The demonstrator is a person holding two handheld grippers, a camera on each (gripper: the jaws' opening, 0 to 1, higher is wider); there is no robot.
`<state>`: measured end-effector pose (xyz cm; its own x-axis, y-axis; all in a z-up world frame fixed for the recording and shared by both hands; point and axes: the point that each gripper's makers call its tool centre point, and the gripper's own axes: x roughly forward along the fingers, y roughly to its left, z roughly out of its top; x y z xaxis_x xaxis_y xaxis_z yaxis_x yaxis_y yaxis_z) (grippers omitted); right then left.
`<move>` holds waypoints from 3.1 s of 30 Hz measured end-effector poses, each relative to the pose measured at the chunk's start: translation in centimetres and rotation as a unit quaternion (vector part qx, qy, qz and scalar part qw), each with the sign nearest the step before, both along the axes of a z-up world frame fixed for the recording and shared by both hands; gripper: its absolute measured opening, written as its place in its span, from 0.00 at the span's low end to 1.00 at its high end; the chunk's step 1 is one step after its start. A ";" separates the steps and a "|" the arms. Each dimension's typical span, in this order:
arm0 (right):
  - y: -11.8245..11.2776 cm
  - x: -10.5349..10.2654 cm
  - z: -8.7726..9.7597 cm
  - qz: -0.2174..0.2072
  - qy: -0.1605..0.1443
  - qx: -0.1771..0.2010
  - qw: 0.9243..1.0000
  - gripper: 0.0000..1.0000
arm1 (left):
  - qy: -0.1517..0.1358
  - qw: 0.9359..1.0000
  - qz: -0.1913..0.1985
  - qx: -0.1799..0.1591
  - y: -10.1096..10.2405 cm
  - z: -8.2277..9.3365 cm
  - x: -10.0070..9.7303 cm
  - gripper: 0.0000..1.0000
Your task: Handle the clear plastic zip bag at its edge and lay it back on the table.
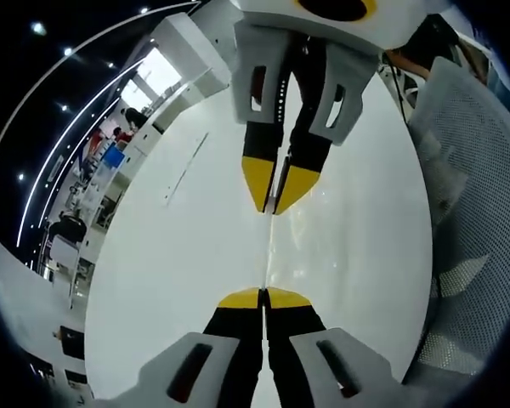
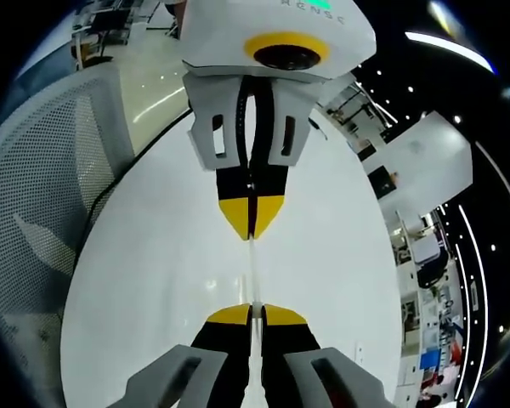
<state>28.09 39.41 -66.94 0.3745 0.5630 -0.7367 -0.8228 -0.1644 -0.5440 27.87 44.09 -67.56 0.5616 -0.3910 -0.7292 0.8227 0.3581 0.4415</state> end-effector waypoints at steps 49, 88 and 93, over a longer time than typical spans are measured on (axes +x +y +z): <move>-0.1 -0.6 0.2 -0.006 -0.002 0.001 1.000 0.00 | -0.016 1.000 0.004 0.005 0.4 -0.1 -0.2 0.00; -1.6 -0.2 0.1 -0.017 -0.002 -0.008 1.000 0.00 | -0.007 1.000 0.016 0.016 1.7 -0.5 -0.5 0.00; -1.7 -0.1 0.1 -0.020 -0.002 -0.007 1.000 0.00 | -0.005 1.000 0.019 0.015 1.8 -0.4 -0.5 0.00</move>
